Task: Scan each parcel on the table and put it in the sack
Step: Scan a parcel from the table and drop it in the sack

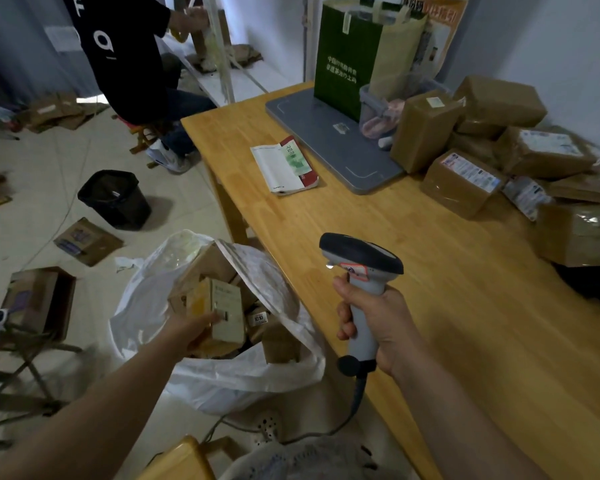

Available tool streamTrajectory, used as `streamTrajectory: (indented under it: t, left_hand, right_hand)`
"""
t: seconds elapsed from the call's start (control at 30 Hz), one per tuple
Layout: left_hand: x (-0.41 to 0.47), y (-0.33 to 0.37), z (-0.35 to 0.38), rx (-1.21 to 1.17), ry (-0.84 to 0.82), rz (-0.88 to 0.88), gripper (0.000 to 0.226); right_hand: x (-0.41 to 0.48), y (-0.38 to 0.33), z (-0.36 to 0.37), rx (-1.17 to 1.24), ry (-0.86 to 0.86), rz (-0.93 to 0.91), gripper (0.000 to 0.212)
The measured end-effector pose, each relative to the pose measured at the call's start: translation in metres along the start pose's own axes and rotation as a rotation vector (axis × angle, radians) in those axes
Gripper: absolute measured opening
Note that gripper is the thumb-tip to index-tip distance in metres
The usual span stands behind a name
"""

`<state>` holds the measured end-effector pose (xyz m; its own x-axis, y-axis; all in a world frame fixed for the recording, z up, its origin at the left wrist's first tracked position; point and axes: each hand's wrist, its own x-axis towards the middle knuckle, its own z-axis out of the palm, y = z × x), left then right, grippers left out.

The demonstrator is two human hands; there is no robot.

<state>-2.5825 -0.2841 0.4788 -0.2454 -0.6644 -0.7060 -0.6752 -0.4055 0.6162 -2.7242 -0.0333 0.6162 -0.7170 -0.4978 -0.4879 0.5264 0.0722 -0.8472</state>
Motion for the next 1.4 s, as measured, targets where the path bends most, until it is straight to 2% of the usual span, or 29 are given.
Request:
streamTrajectory:
  t: [0.1, 0.27, 0.33, 0.43, 0.5, 0.6, 0.73, 0.83, 1.07, 1.27, 1.4]
  left_hand:
    - [0.011, -0.008, 0.009, 0.060, -0.016, -0.051, 0.054]
    - [0.018, -0.002, 0.040, 0.245, 0.070, 0.001, 0.036]
    - [0.016, 0.014, 0.058, 0.291, 0.090, 0.048, 0.047]
    - [0.007, 0.051, 0.097, 0.374, 0.111, 0.223, 0.070]
    - [-0.018, 0.084, 0.129, 0.375, 0.112, 0.401, 0.070]
    - [-0.057, 0.133, 0.188, 0.342, 0.028, 0.656, 0.068]
    - [-0.104, 0.189, 0.268, 0.443, -0.141, 0.878, 0.069]
    - [-0.127, 0.223, 0.318, 0.576, -0.206, 1.035, 0.070]
    - [-0.122, 0.270, 0.441, 1.084, -0.281, 1.246, 0.068]
    - [-0.098, 0.290, 0.511, 1.496, -0.263, 1.259, 0.095]
    - [-0.084, 0.284, 0.516, 1.584, -0.243, 1.306, 0.101]
  right_hand:
    - [0.004, 0.001, -0.005, 0.011, 0.054, 0.012, 0.015]
    - [0.007, -0.001, -0.021, 0.053, 0.132, 0.027, 0.015]
    - [0.007, -0.006, -0.032, 0.115, 0.158, 0.037, 0.013]
    - [0.007, -0.019, -0.054, 0.245, 0.178, 0.036, 0.012]
    - [0.008, -0.031, -0.070, 0.345, 0.186, 0.026, 0.013]
    - [0.011, -0.056, -0.096, 0.503, 0.202, -0.016, 0.028]
    - [0.021, -0.093, -0.135, 0.688, 0.221, -0.098, 0.017]
    - [0.030, -0.112, -0.160, 0.752, 0.259, -0.148, 0.009]
    - [0.062, -0.100, -0.222, 0.791, 0.357, -0.133, 0.018]
    - [0.082, -0.080, -0.255, 0.744, 0.388, -0.120, 0.007]
    - [0.090, -0.075, -0.263, 0.723, 0.369, -0.112, 0.008]
